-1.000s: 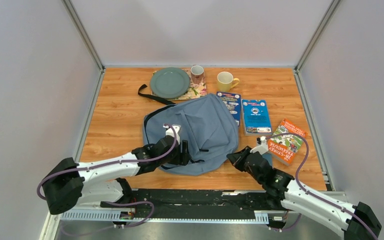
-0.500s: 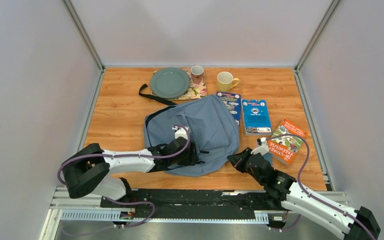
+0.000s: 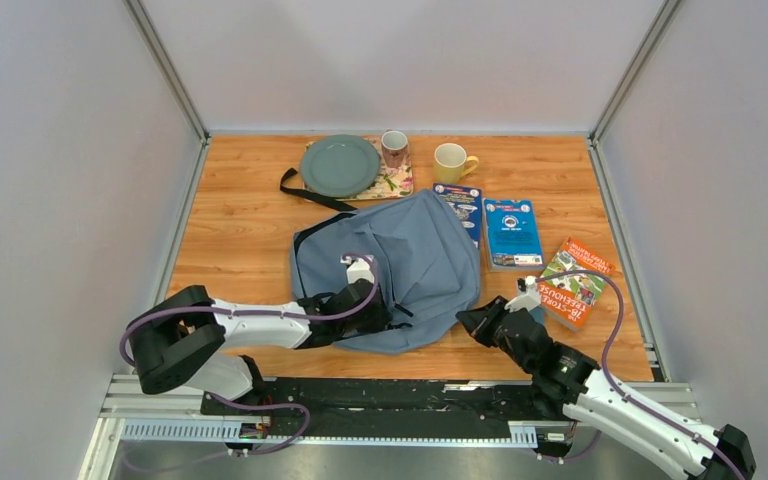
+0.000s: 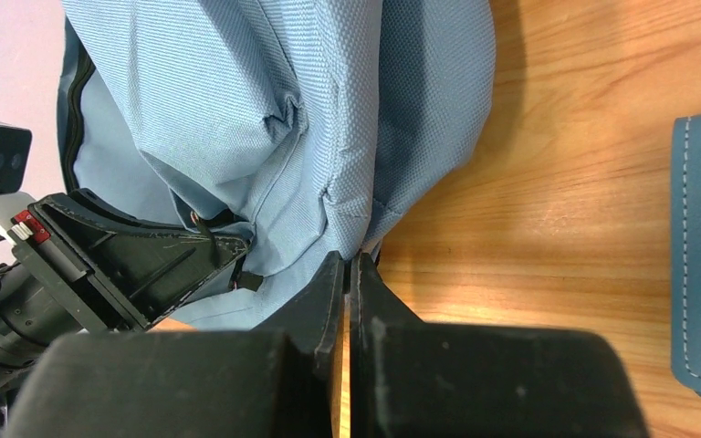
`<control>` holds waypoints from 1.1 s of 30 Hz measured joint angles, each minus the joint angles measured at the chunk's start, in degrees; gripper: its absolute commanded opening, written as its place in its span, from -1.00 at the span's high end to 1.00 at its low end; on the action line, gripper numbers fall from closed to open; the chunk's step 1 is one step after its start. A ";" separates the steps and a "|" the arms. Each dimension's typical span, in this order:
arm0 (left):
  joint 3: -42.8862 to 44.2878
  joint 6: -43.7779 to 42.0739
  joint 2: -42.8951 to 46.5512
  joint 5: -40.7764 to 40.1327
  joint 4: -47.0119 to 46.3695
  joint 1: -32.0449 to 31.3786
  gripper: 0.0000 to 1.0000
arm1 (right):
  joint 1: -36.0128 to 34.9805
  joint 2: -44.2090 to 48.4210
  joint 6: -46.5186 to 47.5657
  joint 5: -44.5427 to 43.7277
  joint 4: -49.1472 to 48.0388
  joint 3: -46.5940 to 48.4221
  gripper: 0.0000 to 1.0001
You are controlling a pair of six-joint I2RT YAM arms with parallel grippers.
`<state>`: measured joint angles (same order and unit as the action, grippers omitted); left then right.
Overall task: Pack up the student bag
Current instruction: Unzip the student bag at the center of the board.
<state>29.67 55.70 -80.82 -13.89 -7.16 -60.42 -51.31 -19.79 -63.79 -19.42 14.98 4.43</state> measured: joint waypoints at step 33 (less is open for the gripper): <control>-7.10 -10.60 12.94 6.25 -1.88 -0.50 0.61 | 0.44 -12.90 1.46 -1.01 0.42 6.45 1.00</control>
<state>22.57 45.10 -67.88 -7.64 -9.04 -60.93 -50.87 -32.69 -62.33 -20.43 15.40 10.87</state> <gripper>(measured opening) 0.120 0.011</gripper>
